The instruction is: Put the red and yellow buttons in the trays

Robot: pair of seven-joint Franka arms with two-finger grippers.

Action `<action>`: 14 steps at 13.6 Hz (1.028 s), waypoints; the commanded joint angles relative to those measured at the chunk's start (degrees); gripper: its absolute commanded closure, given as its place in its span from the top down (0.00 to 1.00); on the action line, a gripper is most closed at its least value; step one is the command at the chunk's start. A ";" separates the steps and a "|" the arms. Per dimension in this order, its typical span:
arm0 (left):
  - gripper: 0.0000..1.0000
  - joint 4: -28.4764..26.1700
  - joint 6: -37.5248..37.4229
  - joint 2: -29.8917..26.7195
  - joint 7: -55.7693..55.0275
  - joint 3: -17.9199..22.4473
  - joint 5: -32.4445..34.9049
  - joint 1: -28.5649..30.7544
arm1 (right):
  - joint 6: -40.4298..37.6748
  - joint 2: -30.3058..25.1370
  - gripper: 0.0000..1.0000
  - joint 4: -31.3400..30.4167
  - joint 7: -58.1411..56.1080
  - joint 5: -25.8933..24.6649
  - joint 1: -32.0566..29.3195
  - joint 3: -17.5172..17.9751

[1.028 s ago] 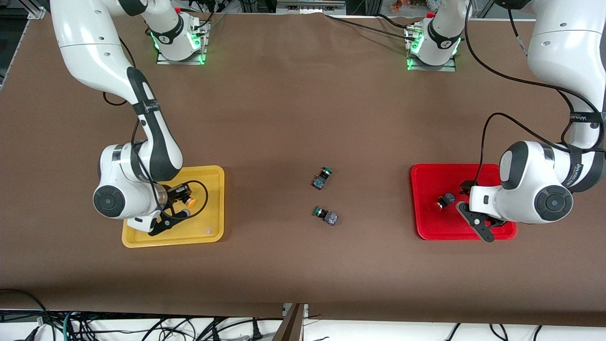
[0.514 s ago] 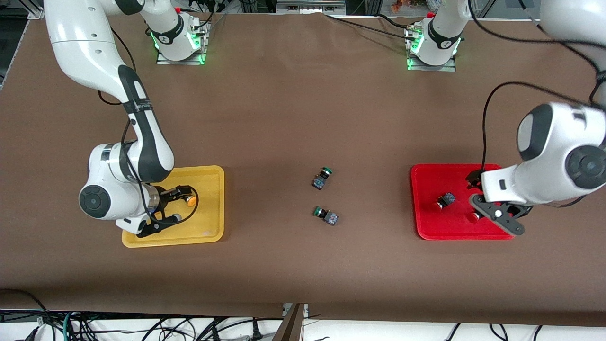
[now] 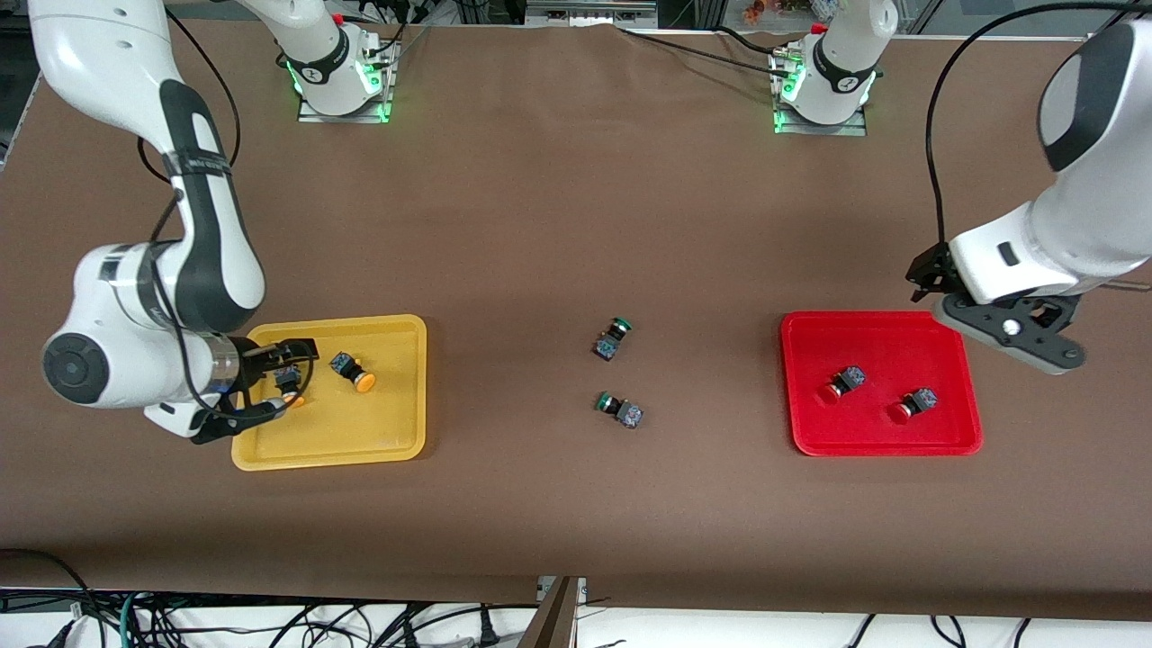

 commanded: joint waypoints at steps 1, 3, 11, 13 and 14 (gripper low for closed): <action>1.00 2.99 -1.24 1.29 -13.96 0.53 0.31 0.20 | -3.83 -4.23 1.00 -0.60 7.87 -0.12 -0.95 0.87; 1.00 1.16 -0.98 -0.19 -15.15 2.10 -0.21 -0.14 | -6.65 -9.84 1.00 -2.61 11.84 -2.12 -0.96 1.13; 1.00 -27.42 9.75 -23.06 -14.10 13.90 -10.51 -6.83 | -19.57 -34.37 1.00 -11.94 19.06 -8.29 -3.85 7.99; 1.00 -27.16 8.87 -22.71 -14.53 13.81 -10.50 -6.83 | -19.41 -37.89 1.00 -11.68 19.32 -8.38 -6.13 7.99; 1.00 -26.98 8.26 -22.27 -14.62 13.81 -10.50 -6.74 | -20.01 -39.04 1.00 -11.59 19.15 -8.38 -6.23 7.73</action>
